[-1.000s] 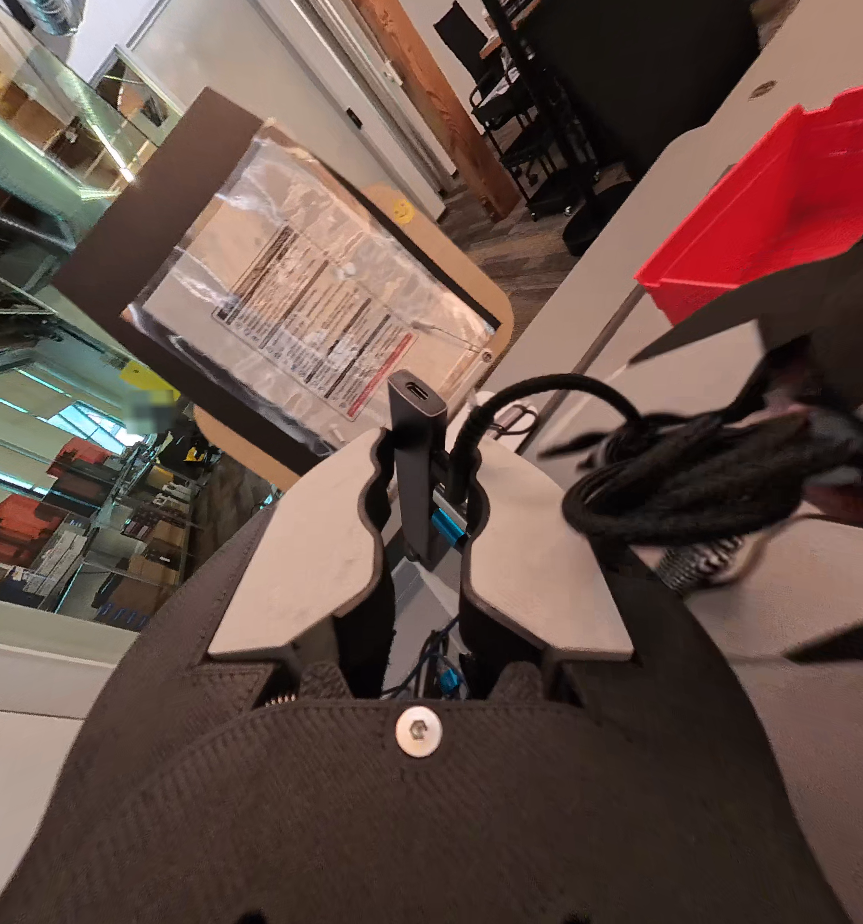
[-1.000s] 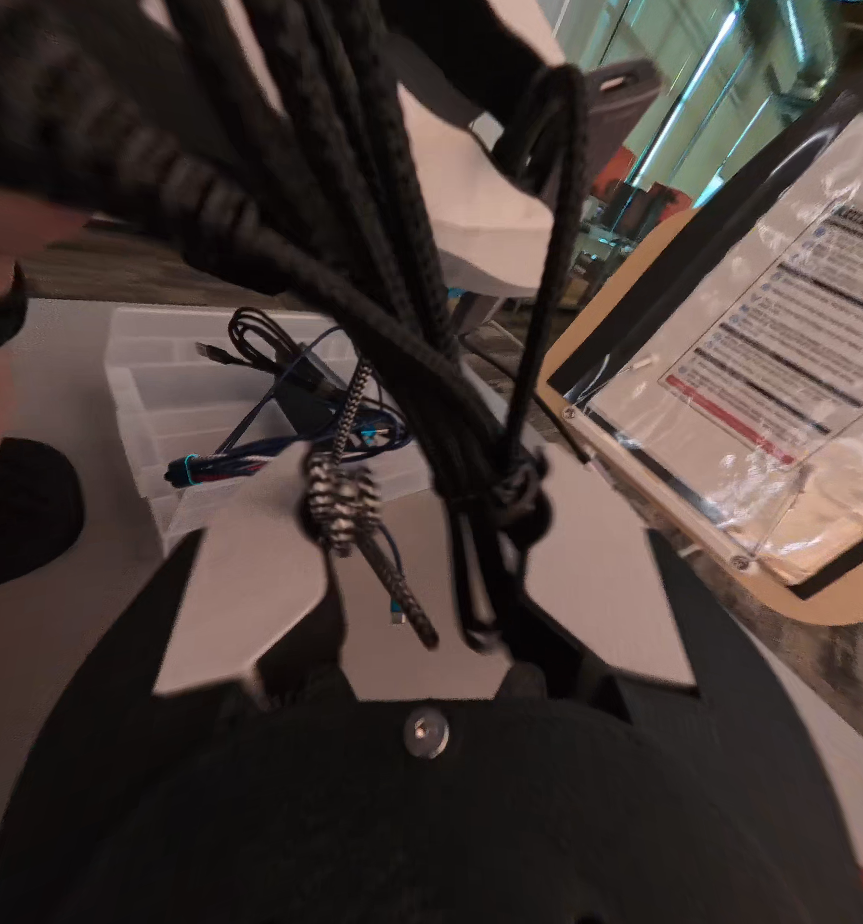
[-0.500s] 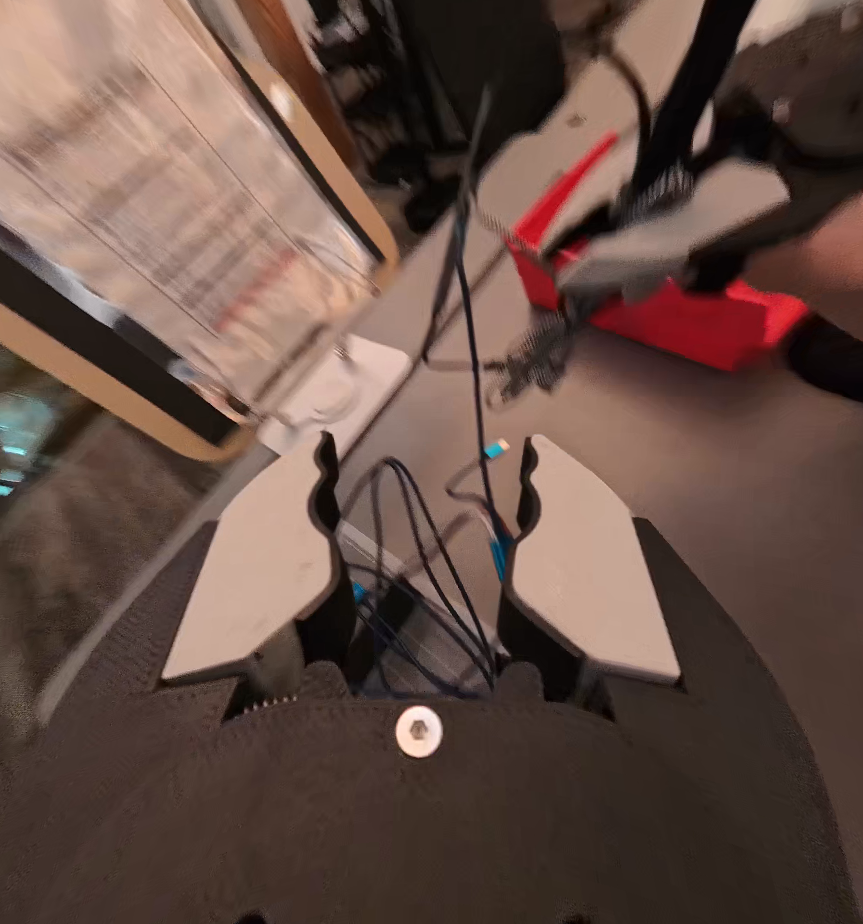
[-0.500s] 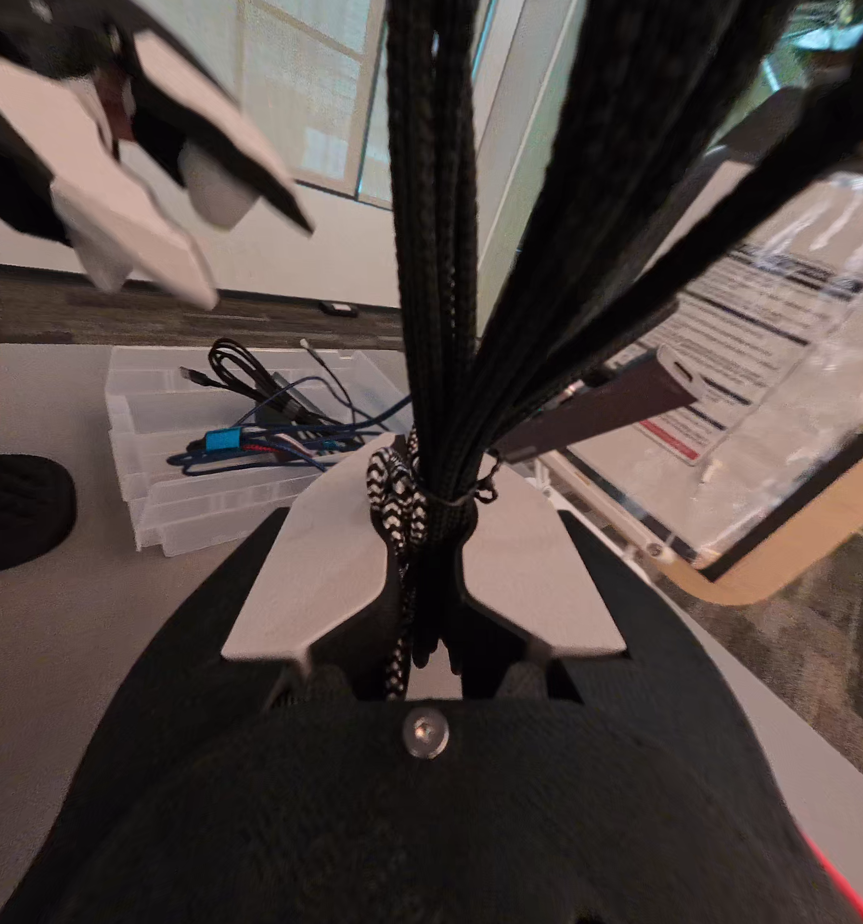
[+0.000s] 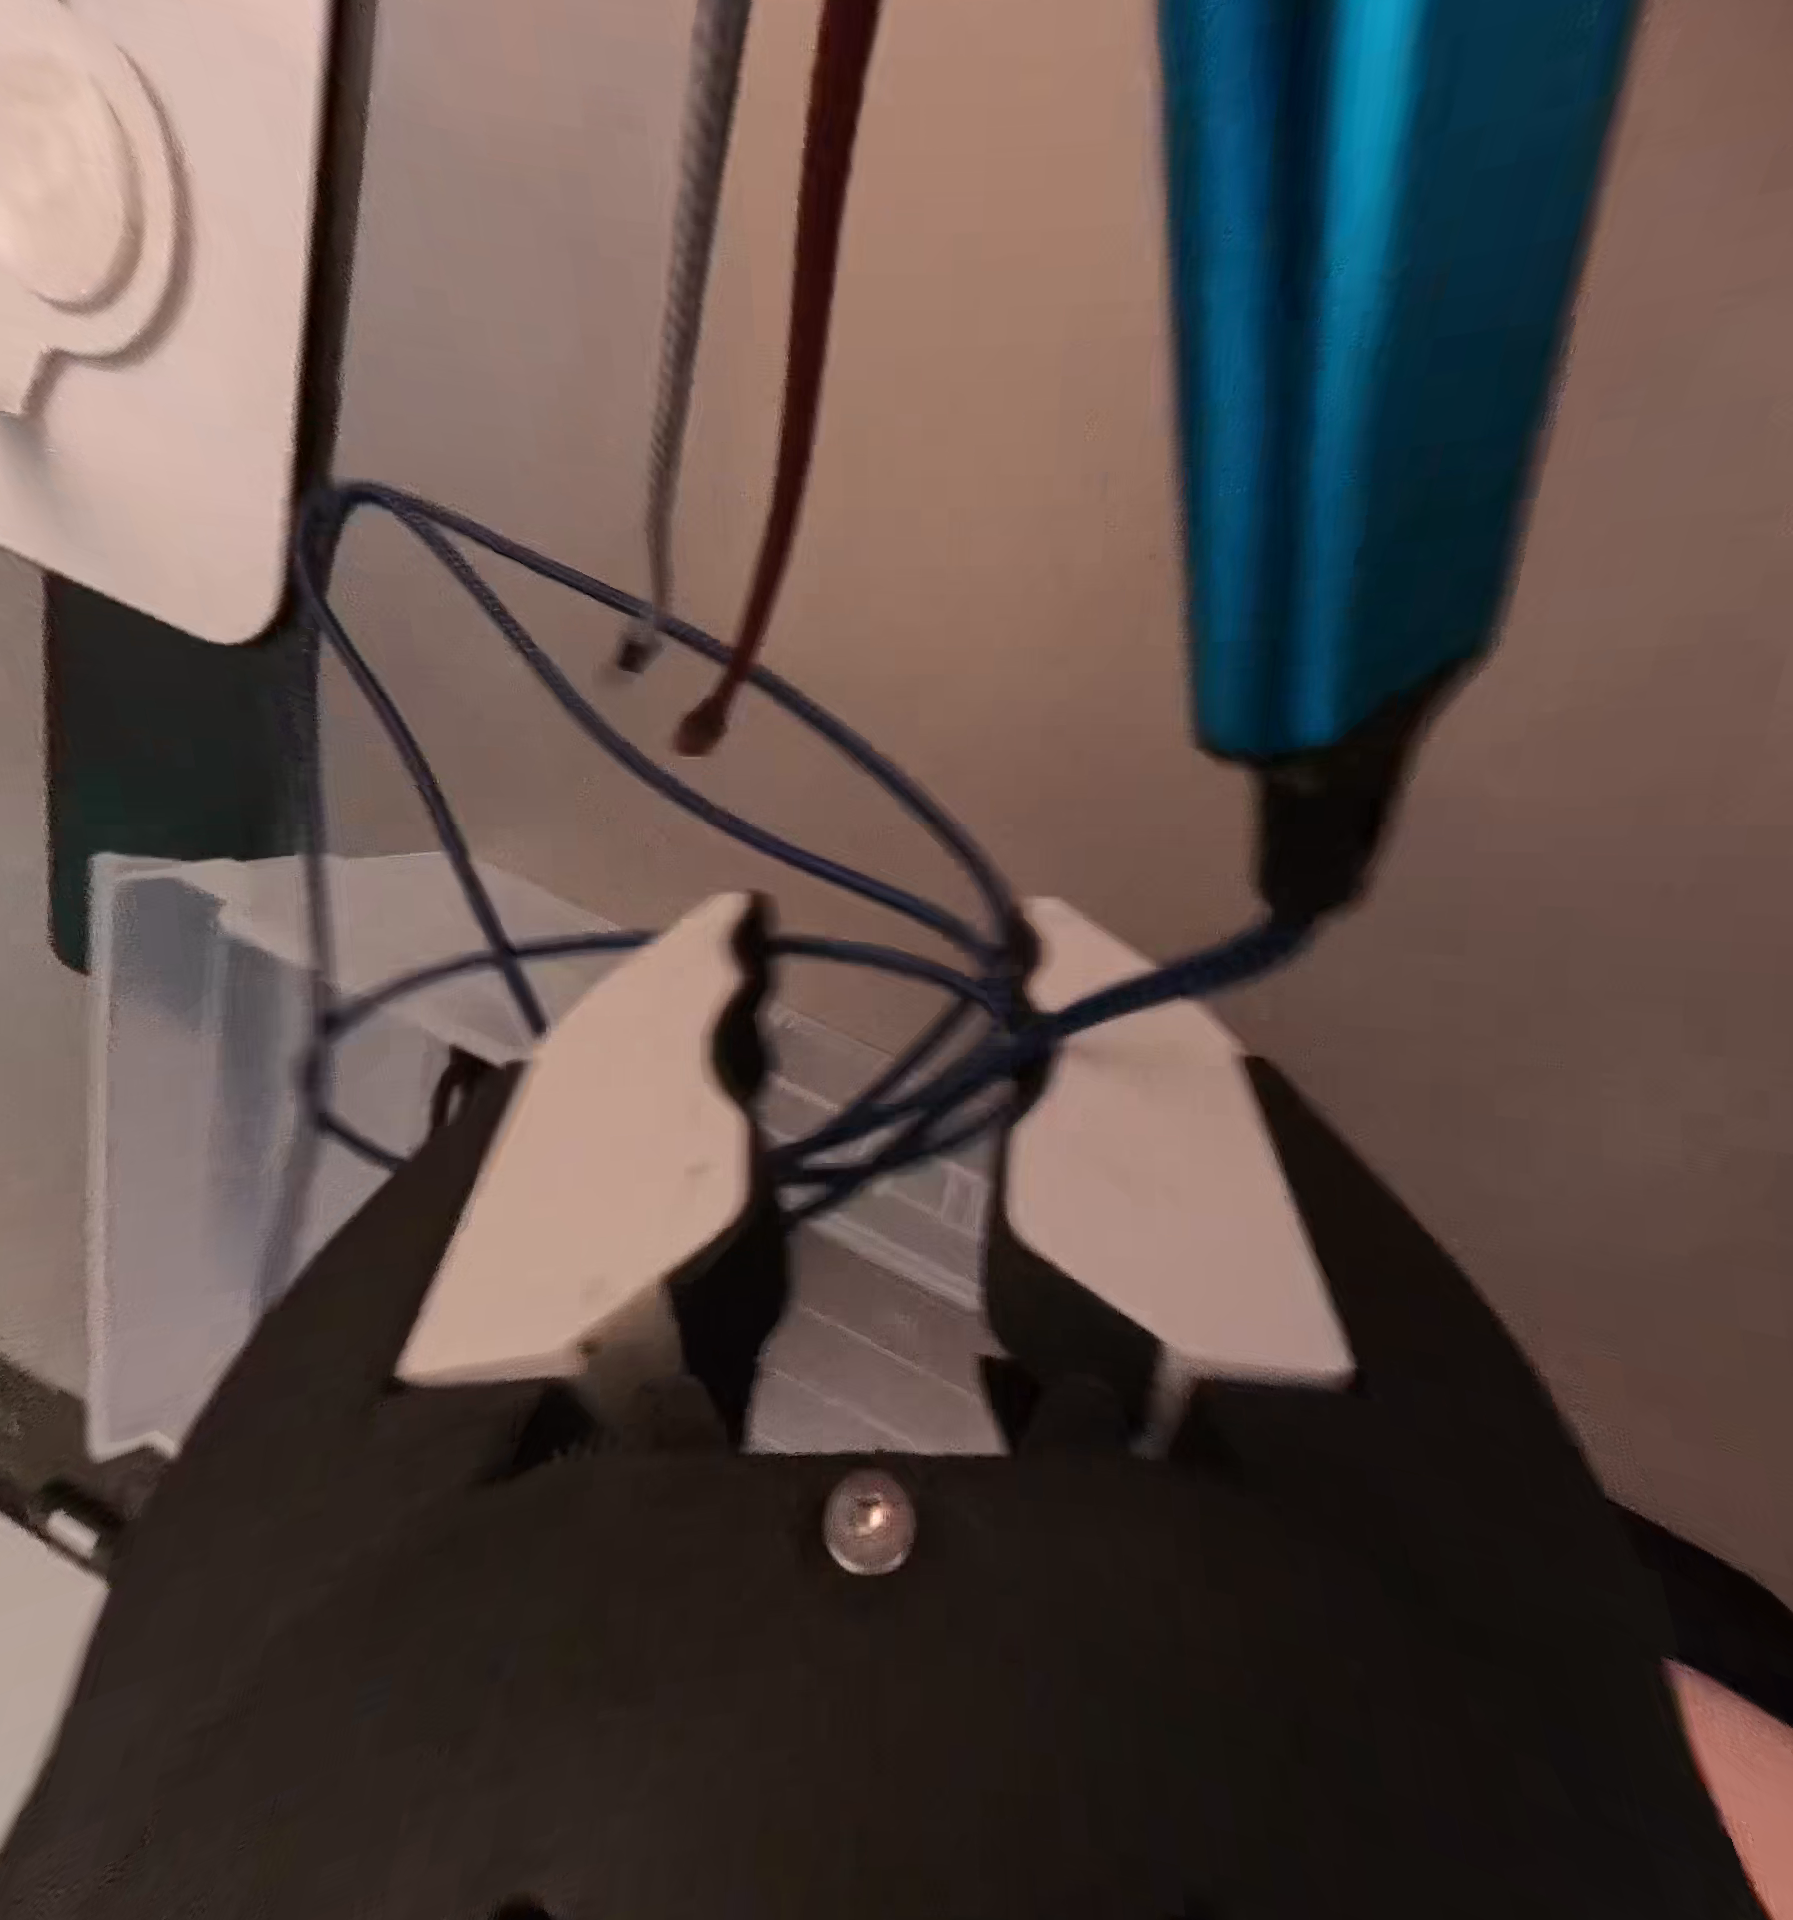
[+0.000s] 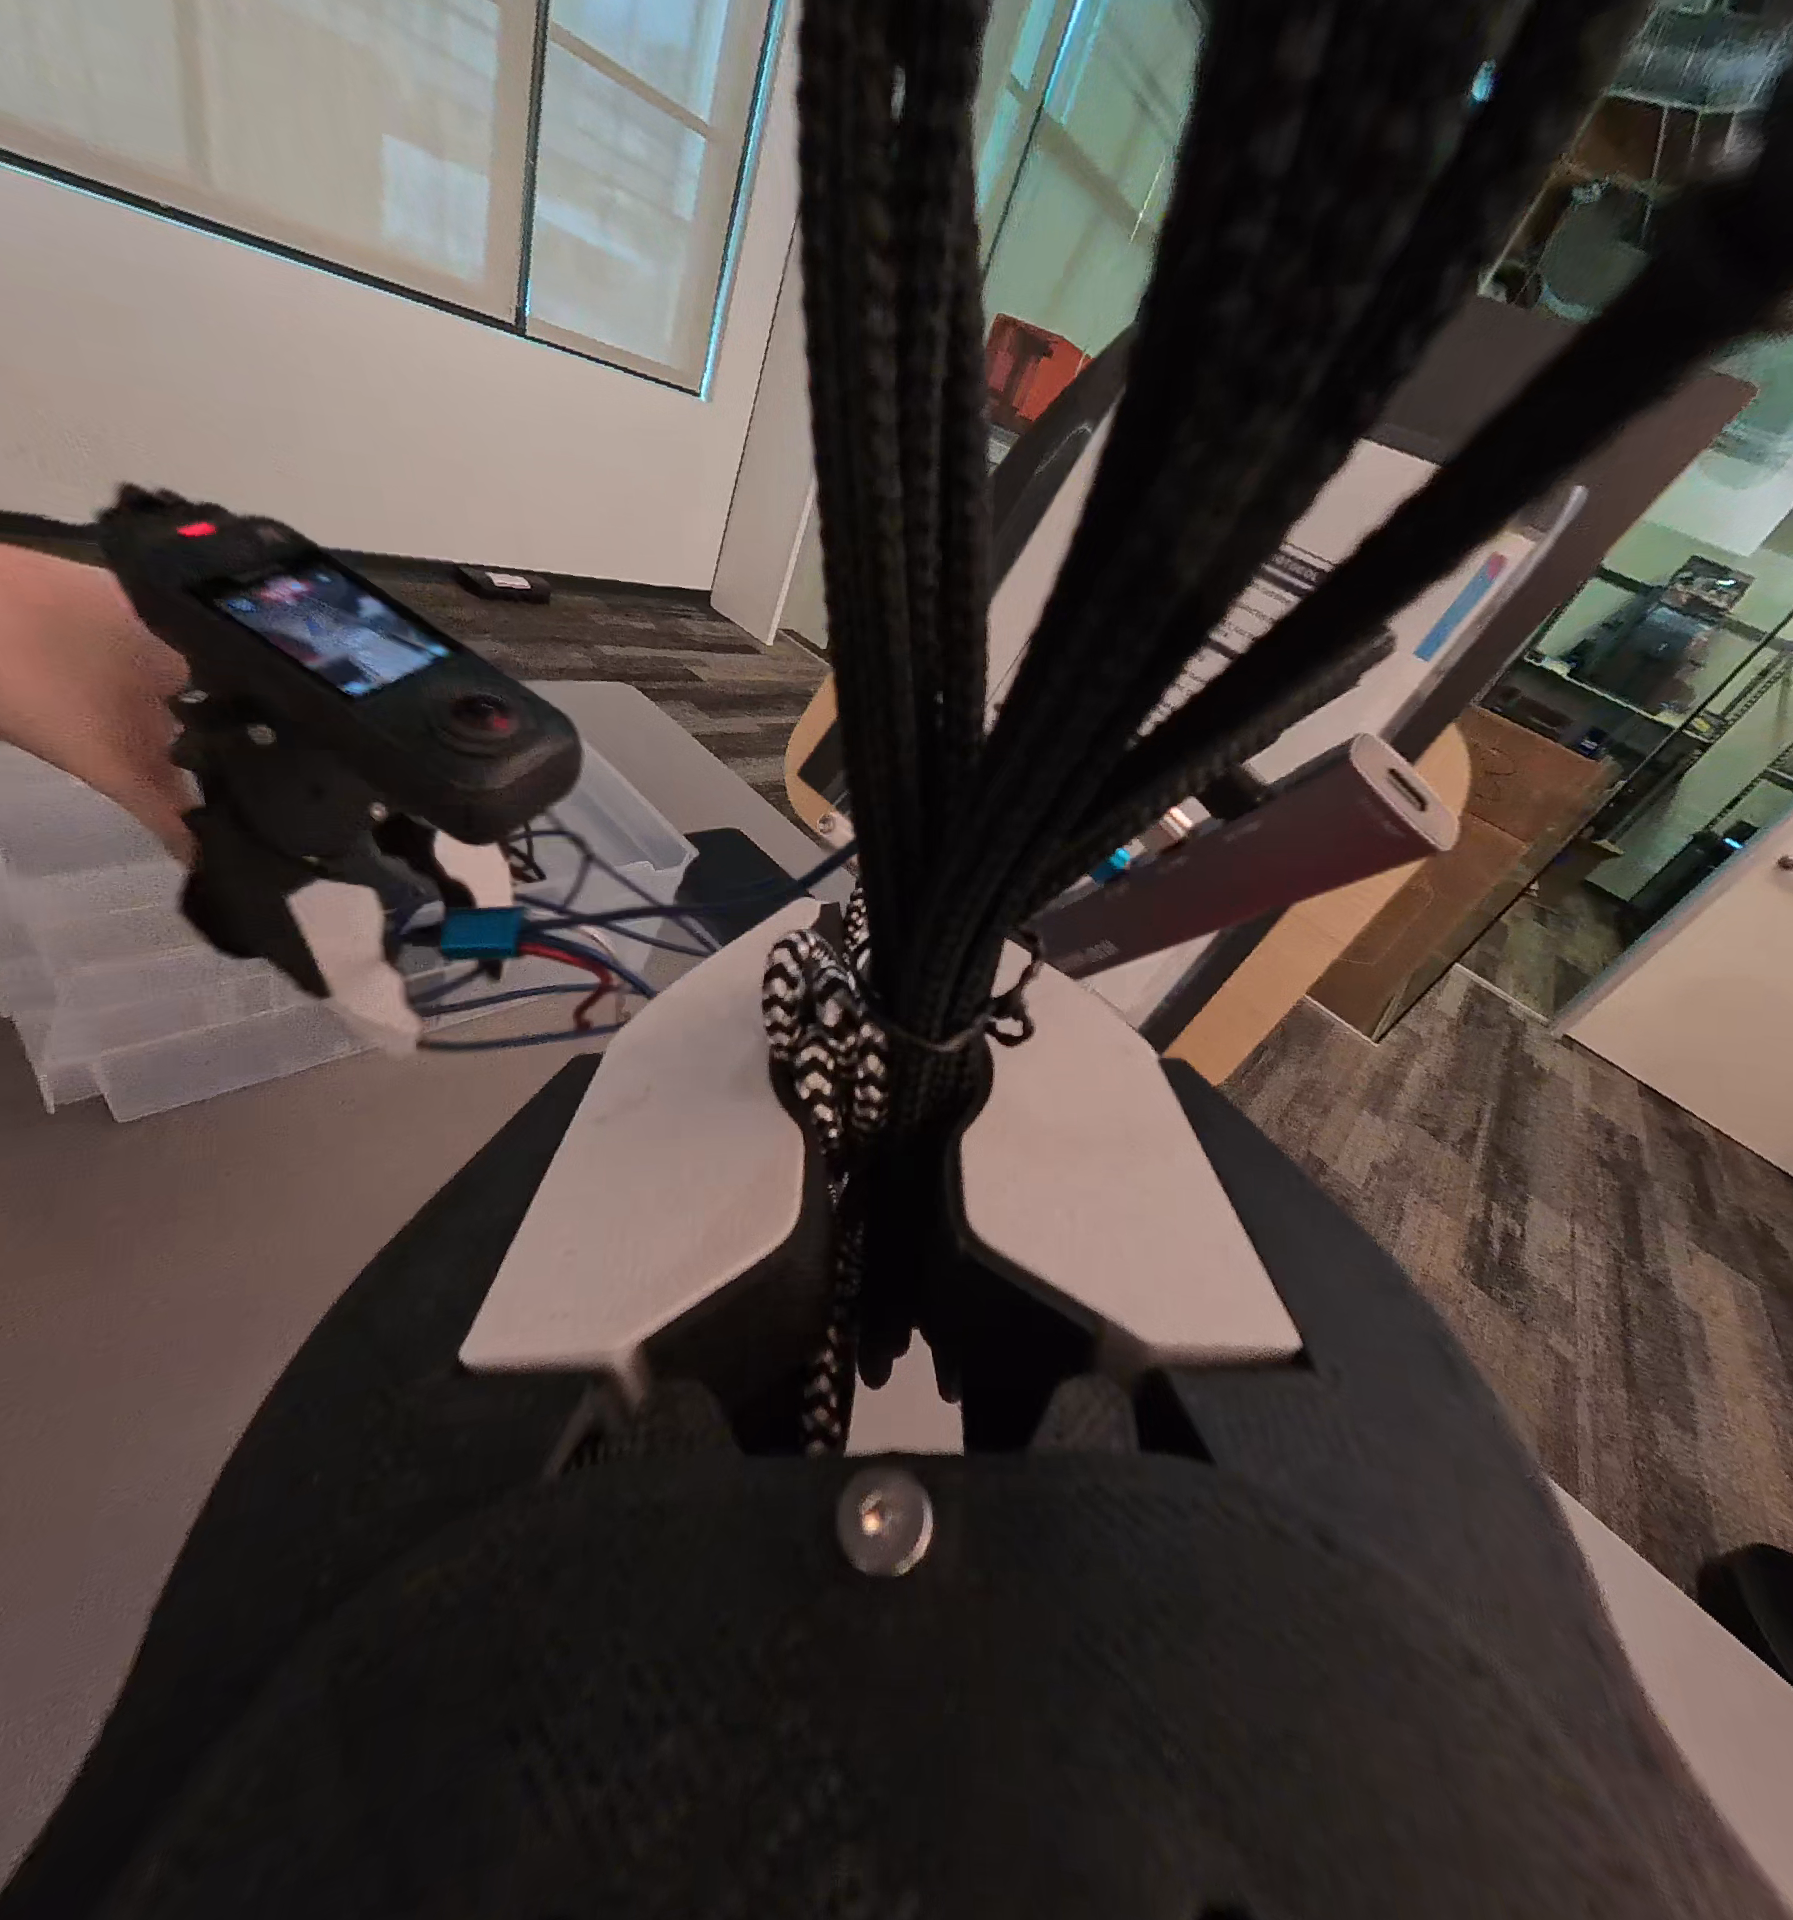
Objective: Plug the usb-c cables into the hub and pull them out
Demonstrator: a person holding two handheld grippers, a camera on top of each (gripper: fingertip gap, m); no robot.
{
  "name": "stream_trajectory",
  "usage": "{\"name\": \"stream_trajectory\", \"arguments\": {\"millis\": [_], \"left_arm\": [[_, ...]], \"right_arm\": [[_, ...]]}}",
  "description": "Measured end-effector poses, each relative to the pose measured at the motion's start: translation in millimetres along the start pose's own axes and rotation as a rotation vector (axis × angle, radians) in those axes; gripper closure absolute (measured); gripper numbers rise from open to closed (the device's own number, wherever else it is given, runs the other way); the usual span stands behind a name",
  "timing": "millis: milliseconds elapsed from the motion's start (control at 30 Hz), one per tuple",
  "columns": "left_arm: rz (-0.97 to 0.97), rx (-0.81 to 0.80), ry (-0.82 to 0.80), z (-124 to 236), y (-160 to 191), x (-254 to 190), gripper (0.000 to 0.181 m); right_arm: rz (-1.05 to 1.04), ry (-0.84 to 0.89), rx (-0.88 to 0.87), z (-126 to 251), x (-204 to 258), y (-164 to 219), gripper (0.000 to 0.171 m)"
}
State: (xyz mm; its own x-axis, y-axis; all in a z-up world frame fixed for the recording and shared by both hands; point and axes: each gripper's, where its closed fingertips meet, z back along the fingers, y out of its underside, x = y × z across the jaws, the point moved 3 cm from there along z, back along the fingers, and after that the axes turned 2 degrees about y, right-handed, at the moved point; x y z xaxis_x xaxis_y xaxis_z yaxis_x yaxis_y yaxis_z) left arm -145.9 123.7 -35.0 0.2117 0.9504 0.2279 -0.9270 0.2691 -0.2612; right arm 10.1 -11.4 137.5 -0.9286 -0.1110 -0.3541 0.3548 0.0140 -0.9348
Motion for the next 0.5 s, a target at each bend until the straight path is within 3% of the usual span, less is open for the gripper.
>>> {"name": "stream_trajectory", "arguments": {"millis": [33, 133, 200, 333, 500], "left_arm": [[0.015, 0.004, 0.027, -4, -2, 1, 0.148], [0.077, -0.041, -0.023, 3, -7, 19, 0.176], [0.107, -0.143, -0.113, 24, -12, 35, 0.179], [0.172, -0.551, -0.316, 97, -37, 54, 0.179], [0.181, -1.086, -0.412, 194, -51, 31, 0.179]], "right_arm": [[0.0, 0.0, 0.009, 1, -1, 0, 0.154], [0.022, 0.021, 0.035, 1, -5, 3, 0.154], [0.048, 0.034, 0.055, 1, -6, 5, 0.155], [0.07, 0.04, 0.061, 2, -7, 4, 0.155], [0.077, -0.014, 0.074, 4, 1, 1, 0.155]]}}
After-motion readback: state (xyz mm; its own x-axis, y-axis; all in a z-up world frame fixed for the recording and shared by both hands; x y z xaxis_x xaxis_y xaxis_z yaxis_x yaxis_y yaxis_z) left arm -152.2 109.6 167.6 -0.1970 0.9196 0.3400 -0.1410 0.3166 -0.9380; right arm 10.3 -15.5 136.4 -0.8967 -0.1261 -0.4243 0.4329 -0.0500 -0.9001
